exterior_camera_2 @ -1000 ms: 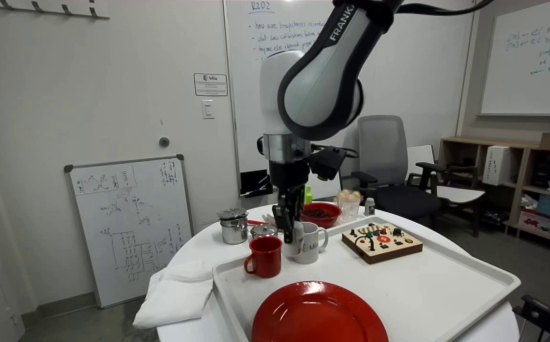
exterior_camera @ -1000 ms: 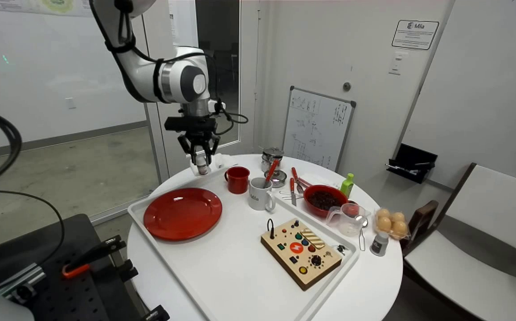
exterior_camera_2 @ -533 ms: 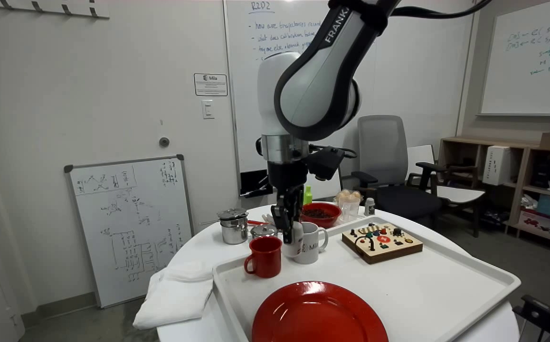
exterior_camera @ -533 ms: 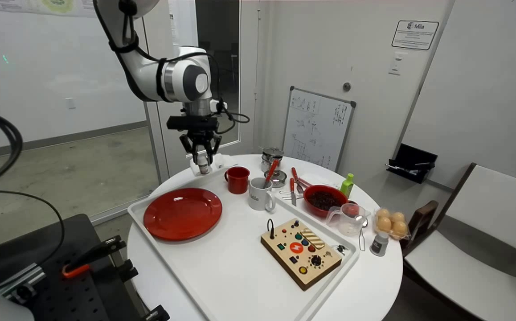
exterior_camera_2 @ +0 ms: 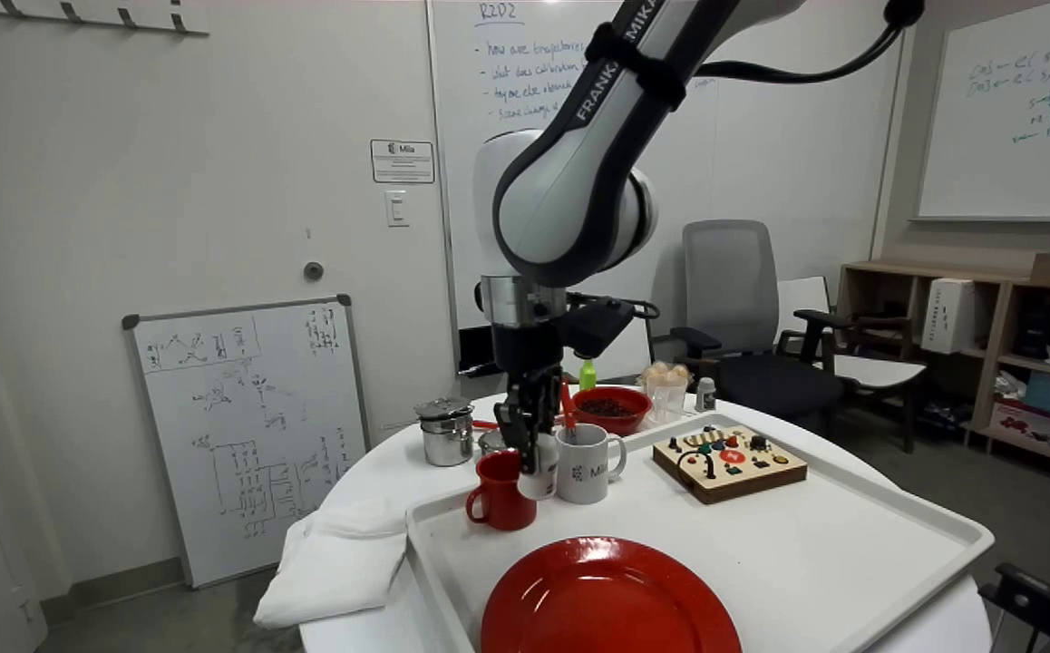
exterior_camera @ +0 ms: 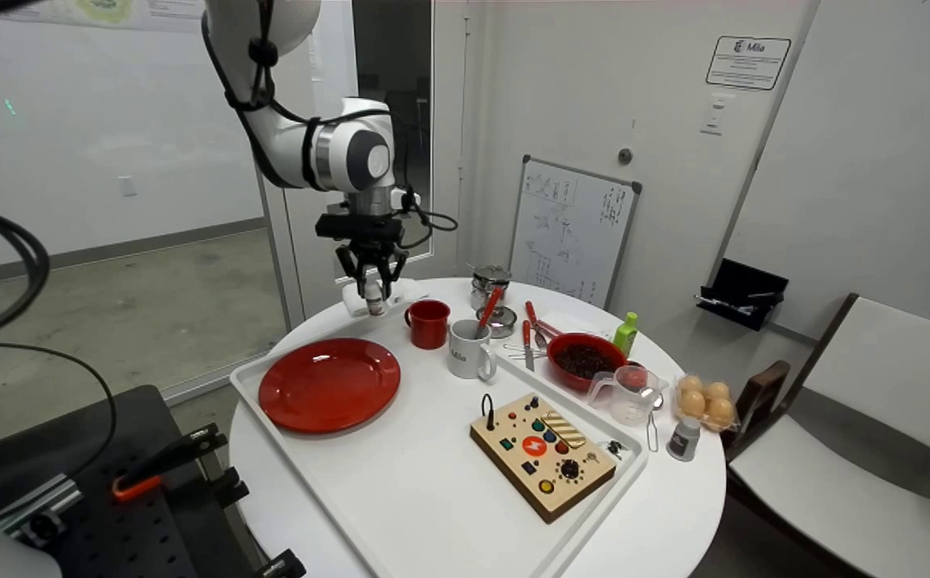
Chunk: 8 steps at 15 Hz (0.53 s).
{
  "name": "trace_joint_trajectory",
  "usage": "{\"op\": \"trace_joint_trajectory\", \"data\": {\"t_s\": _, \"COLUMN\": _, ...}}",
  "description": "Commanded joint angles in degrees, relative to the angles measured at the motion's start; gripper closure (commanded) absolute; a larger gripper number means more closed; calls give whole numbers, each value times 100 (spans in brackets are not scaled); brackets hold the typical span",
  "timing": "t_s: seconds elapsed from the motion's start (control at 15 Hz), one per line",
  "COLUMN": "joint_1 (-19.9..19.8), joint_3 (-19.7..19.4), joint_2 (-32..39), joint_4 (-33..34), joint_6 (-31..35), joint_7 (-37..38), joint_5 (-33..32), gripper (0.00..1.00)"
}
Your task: Remove the shaker from the red plate and put it inside the red mug
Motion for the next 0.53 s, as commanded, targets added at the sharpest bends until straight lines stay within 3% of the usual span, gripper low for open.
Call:
{"op": "trace_joint_trajectory", "data": {"t_s": 0.0, "joint_1": 69, "joint_3": 12, "joint_2": 552, "joint_4": 1052, "joint_6": -470, "joint_7": 2, "joint_5": 102, "gripper": 81}}
{"op": "trace_joint_trajectory", "data": {"t_s": 0.47, "joint_1": 85, "joint_3": -166, "joint_2": 1507, "joint_4": 2731, "joint_6": -1185, "joint_7": 445, "joint_5": 305, "gripper": 81}}
